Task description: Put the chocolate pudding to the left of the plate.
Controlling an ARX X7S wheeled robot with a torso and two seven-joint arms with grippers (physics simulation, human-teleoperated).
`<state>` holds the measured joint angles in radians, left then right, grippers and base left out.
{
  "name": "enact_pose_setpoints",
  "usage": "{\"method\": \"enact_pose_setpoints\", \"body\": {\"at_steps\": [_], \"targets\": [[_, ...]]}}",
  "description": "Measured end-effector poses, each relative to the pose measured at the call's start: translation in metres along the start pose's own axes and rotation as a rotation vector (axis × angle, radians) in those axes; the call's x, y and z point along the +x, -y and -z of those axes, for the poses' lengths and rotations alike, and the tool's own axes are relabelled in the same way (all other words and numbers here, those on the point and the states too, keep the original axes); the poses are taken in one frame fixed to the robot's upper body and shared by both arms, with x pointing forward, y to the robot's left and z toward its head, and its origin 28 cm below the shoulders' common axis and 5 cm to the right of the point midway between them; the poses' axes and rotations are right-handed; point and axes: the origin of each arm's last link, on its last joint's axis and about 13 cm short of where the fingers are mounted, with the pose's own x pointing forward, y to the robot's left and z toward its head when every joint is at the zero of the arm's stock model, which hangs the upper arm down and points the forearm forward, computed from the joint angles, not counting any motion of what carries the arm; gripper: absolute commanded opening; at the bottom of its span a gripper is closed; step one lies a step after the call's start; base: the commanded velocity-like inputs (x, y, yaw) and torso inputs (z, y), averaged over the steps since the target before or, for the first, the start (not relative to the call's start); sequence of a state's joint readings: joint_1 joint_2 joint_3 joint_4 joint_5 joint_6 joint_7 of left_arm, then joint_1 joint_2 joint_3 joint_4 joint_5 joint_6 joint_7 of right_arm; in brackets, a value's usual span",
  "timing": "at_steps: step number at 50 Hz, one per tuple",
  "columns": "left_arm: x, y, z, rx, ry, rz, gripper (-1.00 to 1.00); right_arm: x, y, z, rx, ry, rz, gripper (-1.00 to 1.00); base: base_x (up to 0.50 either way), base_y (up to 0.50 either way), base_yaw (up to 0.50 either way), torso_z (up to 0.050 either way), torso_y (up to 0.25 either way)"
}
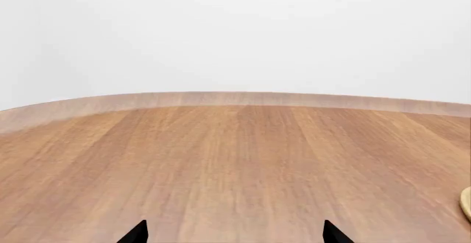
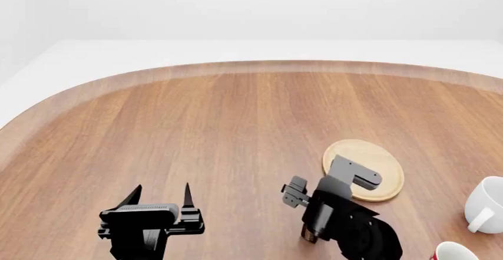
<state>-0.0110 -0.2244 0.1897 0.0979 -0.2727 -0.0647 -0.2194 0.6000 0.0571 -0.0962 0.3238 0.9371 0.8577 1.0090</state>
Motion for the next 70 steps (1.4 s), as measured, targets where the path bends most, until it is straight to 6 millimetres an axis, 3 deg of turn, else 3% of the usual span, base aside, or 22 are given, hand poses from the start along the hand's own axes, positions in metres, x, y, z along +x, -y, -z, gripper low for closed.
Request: {"method": "enact_pose_setpoints", "body": {"at_steps": [65, 66, 70], "targets": [[0.0, 0.0, 0.0, 0.0, -0.001, 0.0, 1.0, 0.026, 0.005, 0.015, 0.021, -0.129, -0.015, 1.0, 0.0, 0.0, 0.0, 0.0, 0.0], [0.0, 0.0, 0.0, 0.0, -0.001, 0.0, 1.0, 0.026, 0.005, 0.015, 0.022, -0.131, -0.016, -1.0, 0.0, 0.0, 0.0, 0.0, 0.0], [0.0, 0.0, 0.0, 0.0, -0.001, 0.001, 1.0, 0.027, 0.006, 0.016, 0.022, -0.135, -0.018, -1.0, 0.0, 0.0, 0.0, 0.0, 0.0]]}}
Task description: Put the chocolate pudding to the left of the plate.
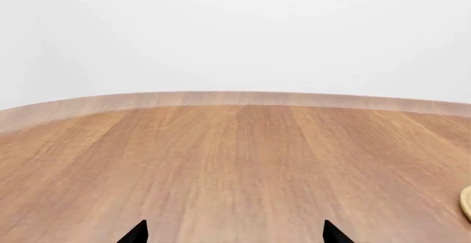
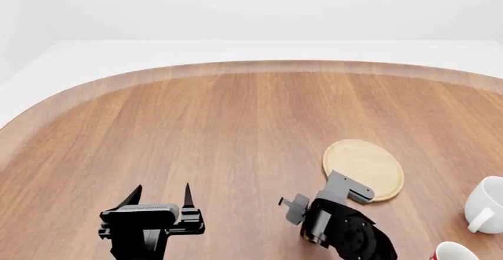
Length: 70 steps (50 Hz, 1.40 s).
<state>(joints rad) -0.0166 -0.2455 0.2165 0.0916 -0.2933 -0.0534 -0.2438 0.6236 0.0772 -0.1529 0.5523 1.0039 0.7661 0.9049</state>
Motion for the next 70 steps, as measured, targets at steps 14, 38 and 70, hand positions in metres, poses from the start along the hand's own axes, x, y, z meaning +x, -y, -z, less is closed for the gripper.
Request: {"method": "enact_pose_setpoints", "body": {"at_steps": [14, 38, 70], "targets": [[0.0, 0.0, 0.0, -0.001, 0.0, 0.001, 1.0, 0.002, 0.001, 0.0, -0.014, 0.003, 0.013, -1.0, 0.0, 0.0, 0.0, 0.0, 0.0], [0.001, -0.001, -0.016, -0.008, -0.01, -0.001, 1.0, -0.031, -0.002, -0.007, -0.148, 0.074, -0.067, -1.0, 0.0, 0.0, 0.0, 0.0, 0.0], [0.125, -0.009, -0.114, 0.034, -0.165, -0.061, 1.0, -0.045, -0.048, -0.09, -0.474, 0.139, -0.177, -1.0, 0.0, 0.0, 0.0, 0.0, 0.0]]}}
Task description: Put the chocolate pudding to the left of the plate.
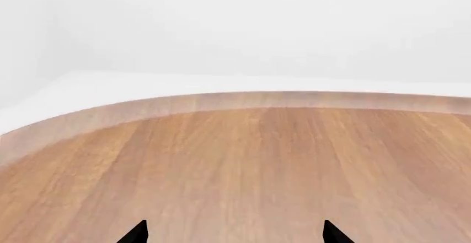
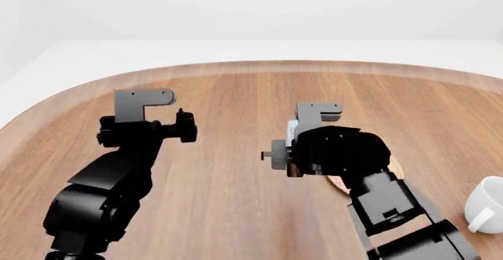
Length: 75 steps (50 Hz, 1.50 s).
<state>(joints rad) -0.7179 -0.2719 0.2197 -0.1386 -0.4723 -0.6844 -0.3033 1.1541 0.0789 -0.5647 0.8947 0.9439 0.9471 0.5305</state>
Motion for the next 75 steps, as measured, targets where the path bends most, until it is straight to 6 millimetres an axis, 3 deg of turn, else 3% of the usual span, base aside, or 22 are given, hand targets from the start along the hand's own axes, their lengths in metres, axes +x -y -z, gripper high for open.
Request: {"method": "enact_pose_setpoints", "body": {"at_steps": [10, 18, 44, 75], "targets": [[0.056, 0.004, -0.027, -0.032, -0.096, -0.005, 1.0, -0.003, 0.002, -0.025, -0.04, 0.008, -0.004, -1.0, 0.0, 0.0, 0.0, 0.0, 0.0], [0.072, 0.007, -0.041, -0.036, -0.152, 0.001, 1.0, -0.01, 0.008, -0.042, -0.048, 0.052, 0.032, -1.0, 0.0, 0.0, 0.0, 0.0, -0.048], [0.078, 0.016, -0.061, 0.001, -0.147, 0.014, 1.0, -0.018, 0.013, -0.063, -0.048, 0.167, 0.056, -1.0, 0.0, 0.0, 0.0, 0.0, -0.25], [0.075, 0.021, -0.083, 0.01, -0.093, 0.024, 1.0, -0.023, 0.021, -0.076, -0.049, 0.25, 0.061, -1.0, 0.0, 0.0, 0.0, 0.0, -0.038]]}}
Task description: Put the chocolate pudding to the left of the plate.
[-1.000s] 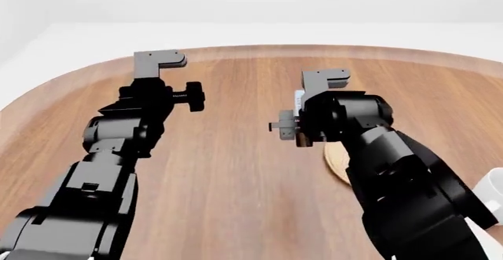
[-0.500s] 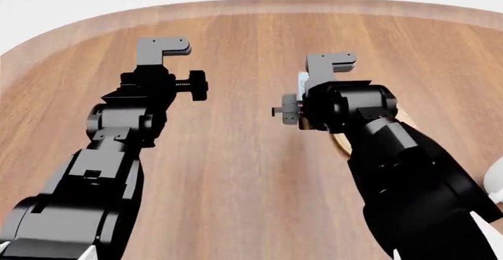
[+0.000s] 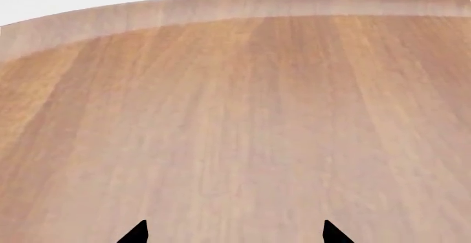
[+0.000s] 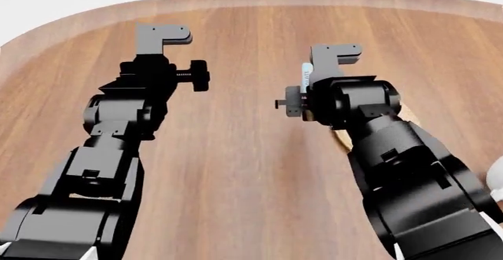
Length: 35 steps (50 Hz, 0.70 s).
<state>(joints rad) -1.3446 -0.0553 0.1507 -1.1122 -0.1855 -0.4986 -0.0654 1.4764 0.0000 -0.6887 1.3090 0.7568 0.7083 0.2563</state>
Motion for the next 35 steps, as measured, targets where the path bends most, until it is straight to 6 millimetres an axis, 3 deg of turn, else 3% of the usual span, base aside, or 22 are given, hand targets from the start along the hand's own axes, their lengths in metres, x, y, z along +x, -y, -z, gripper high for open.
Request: {"method": "enact_pose_setpoints", "body": {"at_steps": [10, 35], "targets": [[-0.0012, 0.0009, -0.0006, 0.003, 0.002, -0.003, 1.0, 0.0007, 0.0013, 0.0008, 0.001, 0.0, 0.005, -1.0, 0.0, 0.0, 0.0, 0.0, -0.221], [-0.0021, 0.0005, -0.0023, -0.002, 0.007, -0.002, 1.0, 0.0032, 0.0039, 0.007, 0.007, -0.03, 0.015, -1.0, 0.0, 0.0, 0.0, 0.0, 0.0]]}}
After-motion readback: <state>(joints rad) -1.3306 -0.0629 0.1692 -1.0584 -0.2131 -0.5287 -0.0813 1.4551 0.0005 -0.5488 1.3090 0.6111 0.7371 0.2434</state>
